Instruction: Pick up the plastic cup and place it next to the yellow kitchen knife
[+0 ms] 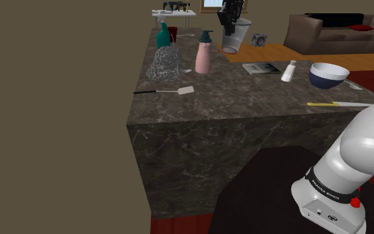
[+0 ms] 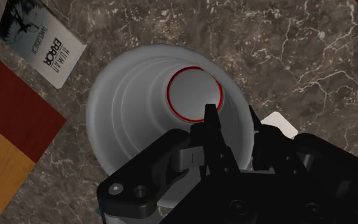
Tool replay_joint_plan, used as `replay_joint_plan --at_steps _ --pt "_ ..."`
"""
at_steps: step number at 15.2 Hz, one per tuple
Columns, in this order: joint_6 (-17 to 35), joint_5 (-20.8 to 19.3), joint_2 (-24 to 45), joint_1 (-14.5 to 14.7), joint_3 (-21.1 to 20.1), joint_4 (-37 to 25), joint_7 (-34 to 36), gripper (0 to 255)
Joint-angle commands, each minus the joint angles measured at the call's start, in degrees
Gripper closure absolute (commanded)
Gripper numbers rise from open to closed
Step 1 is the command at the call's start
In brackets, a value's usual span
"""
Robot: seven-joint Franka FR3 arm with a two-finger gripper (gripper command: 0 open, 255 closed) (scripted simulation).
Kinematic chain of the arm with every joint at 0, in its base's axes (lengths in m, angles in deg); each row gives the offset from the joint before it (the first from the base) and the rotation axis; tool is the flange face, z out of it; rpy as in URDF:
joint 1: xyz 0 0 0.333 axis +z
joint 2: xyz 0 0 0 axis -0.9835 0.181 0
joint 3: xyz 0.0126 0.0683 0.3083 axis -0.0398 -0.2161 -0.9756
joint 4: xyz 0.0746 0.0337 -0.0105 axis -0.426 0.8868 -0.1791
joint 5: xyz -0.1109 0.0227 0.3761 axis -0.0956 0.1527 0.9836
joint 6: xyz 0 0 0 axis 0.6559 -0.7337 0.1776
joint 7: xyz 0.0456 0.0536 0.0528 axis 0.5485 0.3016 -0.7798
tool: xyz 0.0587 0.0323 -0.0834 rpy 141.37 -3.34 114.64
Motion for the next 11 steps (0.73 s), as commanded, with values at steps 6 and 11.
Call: replay_joint_plan --at_steps 6,11 --pt "2.6 -0.6 -10.2 -3.2 4.8 11.2 -7.7 255" --pt "3.6 -2.1 -16.3 -5.3 8.8 17.0 -13.4 255"
